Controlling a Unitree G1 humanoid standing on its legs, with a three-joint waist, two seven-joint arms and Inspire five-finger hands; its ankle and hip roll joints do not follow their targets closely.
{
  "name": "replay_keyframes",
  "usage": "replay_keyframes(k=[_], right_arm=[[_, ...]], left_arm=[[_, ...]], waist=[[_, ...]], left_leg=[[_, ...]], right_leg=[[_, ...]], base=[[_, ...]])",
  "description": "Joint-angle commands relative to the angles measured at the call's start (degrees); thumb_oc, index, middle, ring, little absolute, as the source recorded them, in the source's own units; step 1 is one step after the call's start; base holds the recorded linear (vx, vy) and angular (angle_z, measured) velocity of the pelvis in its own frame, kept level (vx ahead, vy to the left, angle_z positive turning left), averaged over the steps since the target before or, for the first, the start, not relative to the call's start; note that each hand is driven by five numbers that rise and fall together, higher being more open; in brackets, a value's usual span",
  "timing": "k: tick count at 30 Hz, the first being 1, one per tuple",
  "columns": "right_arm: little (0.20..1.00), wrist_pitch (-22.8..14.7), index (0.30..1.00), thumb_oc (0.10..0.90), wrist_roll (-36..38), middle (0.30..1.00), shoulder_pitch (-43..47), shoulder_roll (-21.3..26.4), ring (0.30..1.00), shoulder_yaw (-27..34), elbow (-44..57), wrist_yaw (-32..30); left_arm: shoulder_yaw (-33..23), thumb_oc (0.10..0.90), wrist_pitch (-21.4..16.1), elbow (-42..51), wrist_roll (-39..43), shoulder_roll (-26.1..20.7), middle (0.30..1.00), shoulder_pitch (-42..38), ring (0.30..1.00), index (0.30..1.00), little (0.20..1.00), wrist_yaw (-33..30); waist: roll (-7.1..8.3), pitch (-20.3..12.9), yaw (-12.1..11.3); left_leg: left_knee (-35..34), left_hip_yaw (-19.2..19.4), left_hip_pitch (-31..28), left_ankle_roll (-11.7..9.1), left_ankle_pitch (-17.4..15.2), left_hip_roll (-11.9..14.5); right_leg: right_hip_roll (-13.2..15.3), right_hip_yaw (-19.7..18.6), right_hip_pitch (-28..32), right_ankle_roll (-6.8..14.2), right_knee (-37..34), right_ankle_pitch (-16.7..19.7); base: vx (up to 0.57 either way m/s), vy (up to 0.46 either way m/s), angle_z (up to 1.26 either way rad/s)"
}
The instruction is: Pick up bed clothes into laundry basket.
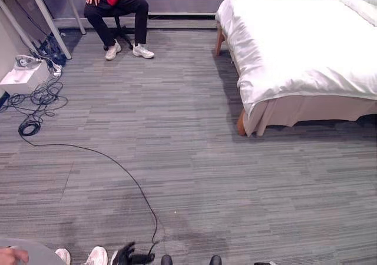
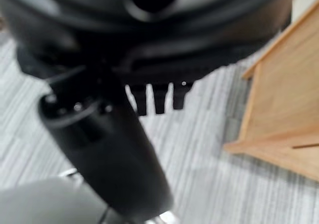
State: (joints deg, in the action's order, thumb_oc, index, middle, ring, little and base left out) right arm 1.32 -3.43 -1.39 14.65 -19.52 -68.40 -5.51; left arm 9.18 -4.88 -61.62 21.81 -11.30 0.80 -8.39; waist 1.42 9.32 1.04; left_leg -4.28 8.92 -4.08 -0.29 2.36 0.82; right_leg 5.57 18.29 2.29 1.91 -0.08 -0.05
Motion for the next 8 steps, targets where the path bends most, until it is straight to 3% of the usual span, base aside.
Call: replay_keyframes(k=[1, 8], right_arm=[[0.9, -0.9, 0.9, 0.8, -1.2, 0.9, 3.6, -1.7, 0.9, -2.7, -0.2, -1.0], [0.9, -0.9, 0.9, 0.8, -2.4, 0.9, 4.9, -2.0, 0.9, -2.3, -2.6, -2.1]], left_arm=[[-1.3, 0.8, -0.3, -5.6, -3.4, 2.4, 0.9, -0.9, 0.9, 0.9, 0.9, 0.2], [-0.5, 0.8, 0.1, -8.5, -8.1, 2.5, 0.9, 0.1, 0.9, 0.9, 0.9, 0.3]], waist=[[0.57, -1.1, 0.0], [0.95, -3.1, -1.0]], left_leg=[[1.4, -4.1, 1.7, -2.5, -2.7, 0.6], [0.7, -3.8, -0.1, -1.9, -3.5, 0.0]], right_leg=[[-0.8, -2.6, 2.1, 1.9, -0.9, -3.3], [-0.4, -2.2, 4.1, 2.7, -2.2, -2.9]], base=[[0.09, 0.071, -0.06], [0.05, 0.021, -0.02]])
